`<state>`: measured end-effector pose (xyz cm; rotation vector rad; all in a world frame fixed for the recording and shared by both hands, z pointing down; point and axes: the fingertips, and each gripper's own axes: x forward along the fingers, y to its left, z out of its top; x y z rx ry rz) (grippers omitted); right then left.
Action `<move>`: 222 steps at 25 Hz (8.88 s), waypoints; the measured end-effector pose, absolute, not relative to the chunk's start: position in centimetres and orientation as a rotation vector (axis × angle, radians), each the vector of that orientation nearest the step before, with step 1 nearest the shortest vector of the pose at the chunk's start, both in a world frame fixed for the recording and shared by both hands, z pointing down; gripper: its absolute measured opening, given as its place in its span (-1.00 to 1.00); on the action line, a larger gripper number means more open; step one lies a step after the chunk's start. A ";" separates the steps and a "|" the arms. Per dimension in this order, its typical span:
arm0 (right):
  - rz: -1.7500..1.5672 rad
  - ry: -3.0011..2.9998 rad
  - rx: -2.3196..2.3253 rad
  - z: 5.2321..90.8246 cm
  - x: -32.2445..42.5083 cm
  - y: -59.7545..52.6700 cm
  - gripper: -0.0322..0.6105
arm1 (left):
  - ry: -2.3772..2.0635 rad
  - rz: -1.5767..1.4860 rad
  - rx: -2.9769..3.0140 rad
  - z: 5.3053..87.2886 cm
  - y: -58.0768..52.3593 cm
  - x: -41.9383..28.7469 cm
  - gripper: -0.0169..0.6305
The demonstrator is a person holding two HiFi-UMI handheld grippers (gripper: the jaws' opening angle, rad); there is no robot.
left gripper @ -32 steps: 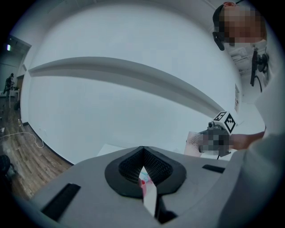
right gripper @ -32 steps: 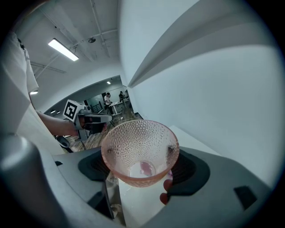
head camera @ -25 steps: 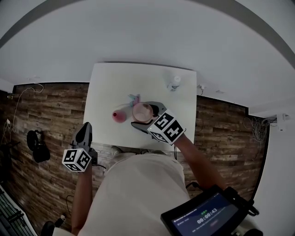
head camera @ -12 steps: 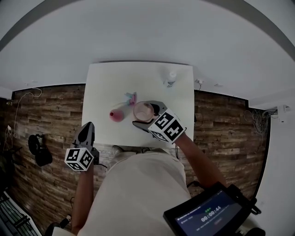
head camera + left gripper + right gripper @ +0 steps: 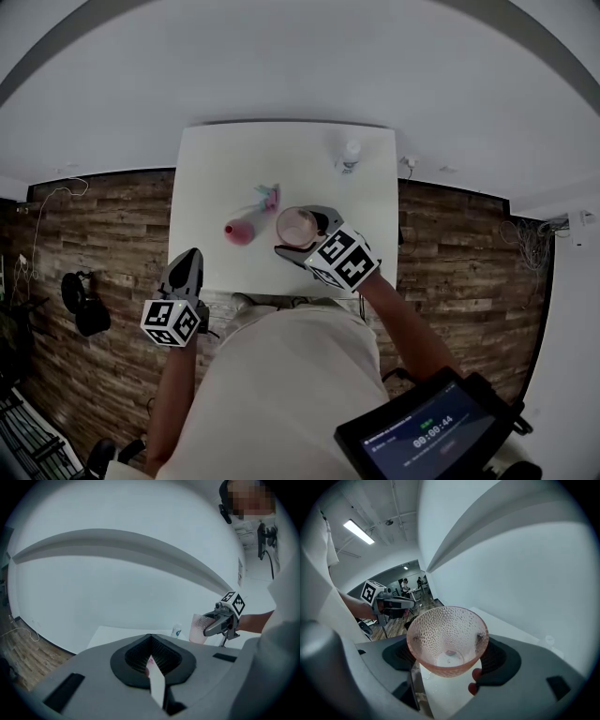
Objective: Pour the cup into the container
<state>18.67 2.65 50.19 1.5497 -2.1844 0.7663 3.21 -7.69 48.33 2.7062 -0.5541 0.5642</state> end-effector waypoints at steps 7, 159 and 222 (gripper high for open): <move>0.783 -2.174 1.554 51.9 18.2 3.3 0.28 | -0.546 0.605 2.702 49.5 -6.7 2.6 -0.92; 0.627 -1.939 1.458 74.8 17.5 4.7 0.28 | -0.519 0.977 2.481 62.9 -2.2 -4.1 -0.91; 0.313 -1.869 2.161 50.6 19.2 6.5 -0.39 | -0.315 0.605 2.683 54.3 -5.6 0.0 -0.91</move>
